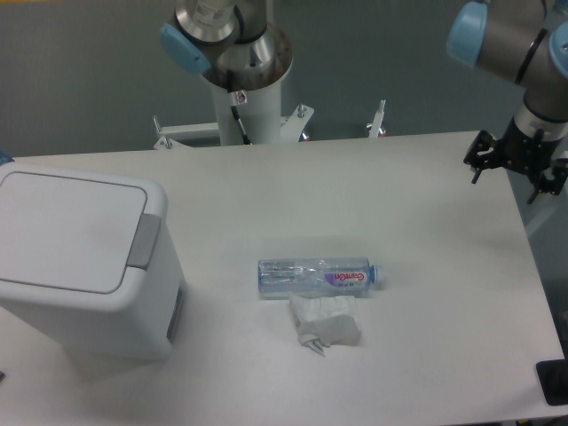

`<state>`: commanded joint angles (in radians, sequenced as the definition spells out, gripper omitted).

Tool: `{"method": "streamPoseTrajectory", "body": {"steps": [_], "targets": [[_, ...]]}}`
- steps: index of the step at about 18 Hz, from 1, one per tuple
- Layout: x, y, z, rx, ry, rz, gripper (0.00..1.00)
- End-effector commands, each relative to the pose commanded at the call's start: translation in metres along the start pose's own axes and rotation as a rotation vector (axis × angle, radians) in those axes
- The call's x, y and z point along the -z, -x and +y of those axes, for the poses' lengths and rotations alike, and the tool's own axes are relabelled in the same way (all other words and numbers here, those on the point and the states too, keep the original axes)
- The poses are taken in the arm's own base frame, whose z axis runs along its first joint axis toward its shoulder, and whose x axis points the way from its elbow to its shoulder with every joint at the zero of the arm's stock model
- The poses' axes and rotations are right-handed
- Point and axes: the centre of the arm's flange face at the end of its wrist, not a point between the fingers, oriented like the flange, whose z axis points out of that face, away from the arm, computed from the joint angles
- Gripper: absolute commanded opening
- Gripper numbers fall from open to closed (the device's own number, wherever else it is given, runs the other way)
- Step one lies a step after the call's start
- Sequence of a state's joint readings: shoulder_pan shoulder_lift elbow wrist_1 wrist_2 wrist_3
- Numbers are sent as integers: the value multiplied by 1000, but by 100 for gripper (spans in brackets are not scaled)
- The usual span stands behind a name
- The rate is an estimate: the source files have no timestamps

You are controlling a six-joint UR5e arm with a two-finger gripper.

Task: Open the trash can
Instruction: 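Move the gripper from its raised pose toward the white trash can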

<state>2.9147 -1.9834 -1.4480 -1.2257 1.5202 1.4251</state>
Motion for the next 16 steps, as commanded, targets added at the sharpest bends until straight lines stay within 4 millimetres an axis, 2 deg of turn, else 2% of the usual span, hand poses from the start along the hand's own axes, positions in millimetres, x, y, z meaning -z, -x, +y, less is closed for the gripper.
{"method": "streamPoseTrajectory", "body": {"steps": [7, 10, 13, 16], "targets": [[4, 1, 2, 6, -17, -23, 100], [12, -8, 1, 41, -81, -17, 100], [30, -17, -10, 232, -235, -1, 100], [39, -18, -27, 416, -379, 46, 100]]}}
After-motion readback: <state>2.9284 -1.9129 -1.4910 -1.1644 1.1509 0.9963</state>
